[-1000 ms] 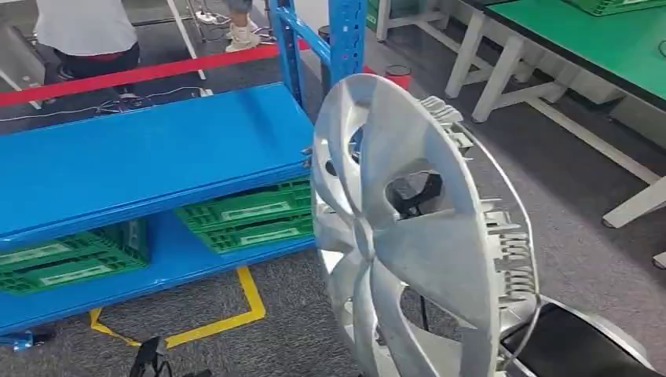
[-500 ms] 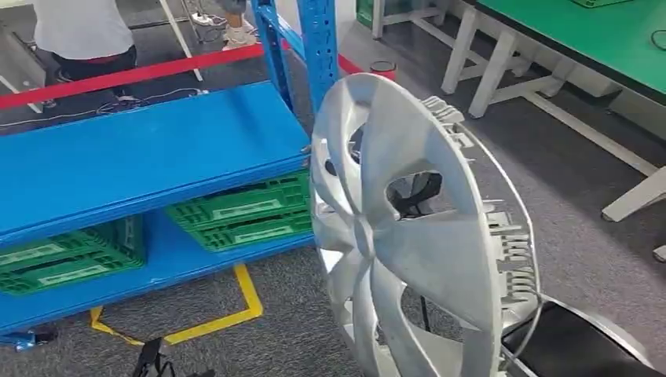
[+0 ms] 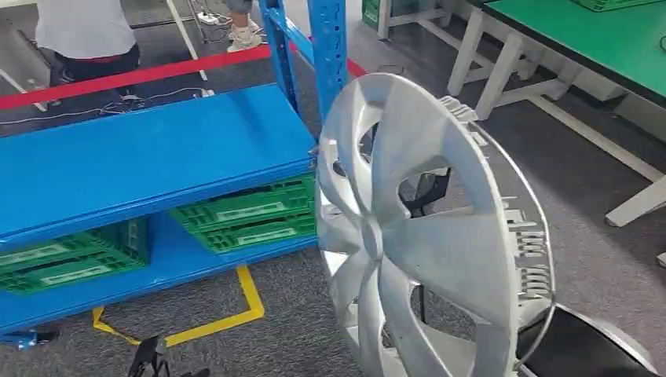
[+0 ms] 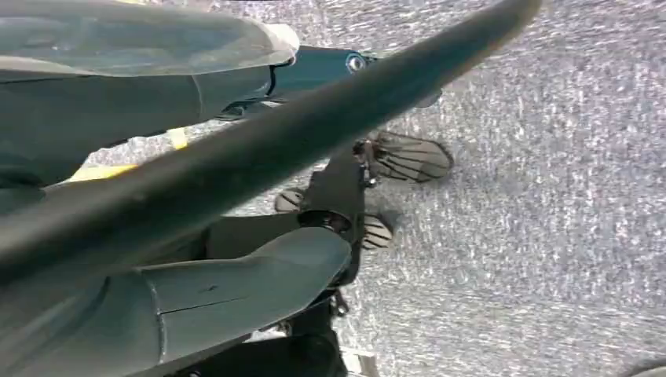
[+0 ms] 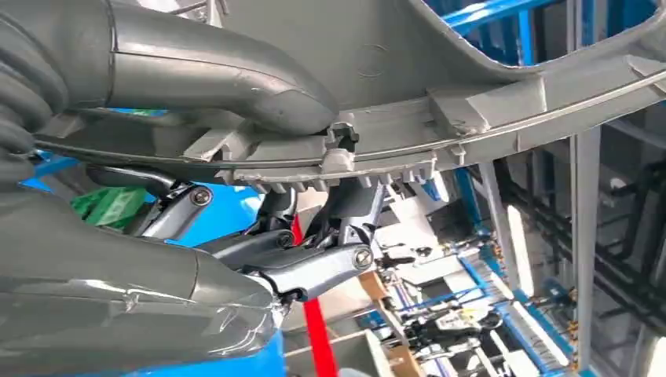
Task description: Take the parts from the cabinet and place them on the table.
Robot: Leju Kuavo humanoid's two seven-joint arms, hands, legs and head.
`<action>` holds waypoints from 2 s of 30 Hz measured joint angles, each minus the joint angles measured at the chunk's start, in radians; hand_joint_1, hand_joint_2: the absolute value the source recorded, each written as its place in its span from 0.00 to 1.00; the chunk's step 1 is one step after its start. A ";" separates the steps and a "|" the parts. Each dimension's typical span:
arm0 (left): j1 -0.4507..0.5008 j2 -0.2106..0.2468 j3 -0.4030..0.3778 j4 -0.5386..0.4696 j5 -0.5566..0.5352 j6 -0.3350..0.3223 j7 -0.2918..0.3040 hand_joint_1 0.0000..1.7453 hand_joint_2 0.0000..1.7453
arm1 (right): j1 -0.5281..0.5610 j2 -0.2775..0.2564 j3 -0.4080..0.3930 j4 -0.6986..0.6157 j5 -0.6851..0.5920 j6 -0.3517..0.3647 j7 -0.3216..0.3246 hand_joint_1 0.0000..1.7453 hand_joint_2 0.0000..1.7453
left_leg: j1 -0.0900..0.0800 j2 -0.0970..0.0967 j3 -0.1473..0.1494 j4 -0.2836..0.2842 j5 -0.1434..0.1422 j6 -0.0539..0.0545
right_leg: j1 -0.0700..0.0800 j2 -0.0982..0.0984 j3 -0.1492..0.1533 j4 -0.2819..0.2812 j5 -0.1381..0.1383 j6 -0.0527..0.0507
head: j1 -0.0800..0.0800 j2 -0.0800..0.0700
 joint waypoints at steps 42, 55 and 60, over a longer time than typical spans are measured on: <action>0.011 0.002 0.001 0.002 0.003 -0.008 -0.009 0.00 1.00 | -0.023 0.007 0.001 0.012 -0.003 0.016 -0.007 1.00 1.00 | -0.021 -0.014 -0.135 0.254 -0.123 -0.023 | 0.025 -0.003 0.129 -0.272 0.110 -0.072 | -0.021 0.000; 0.008 0.002 0.002 0.002 0.003 -0.003 -0.009 0.00 1.00 | -0.021 0.008 0.001 0.013 -0.003 0.013 -0.006 1.00 1.00 | -0.006 -0.016 -0.053 0.067 -0.016 0.001 | 0.019 0.017 0.112 -0.240 0.078 -0.029 | -0.032 0.000; 0.010 0.004 0.003 0.002 0.003 -0.003 -0.009 0.00 1.00 | -0.015 0.008 0.001 0.014 -0.003 0.013 -0.006 1.00 1.00 | -0.015 -0.010 -0.048 0.068 -0.022 0.016 | 0.019 0.006 -0.042 0.093 -0.058 -0.023 | -0.002 0.000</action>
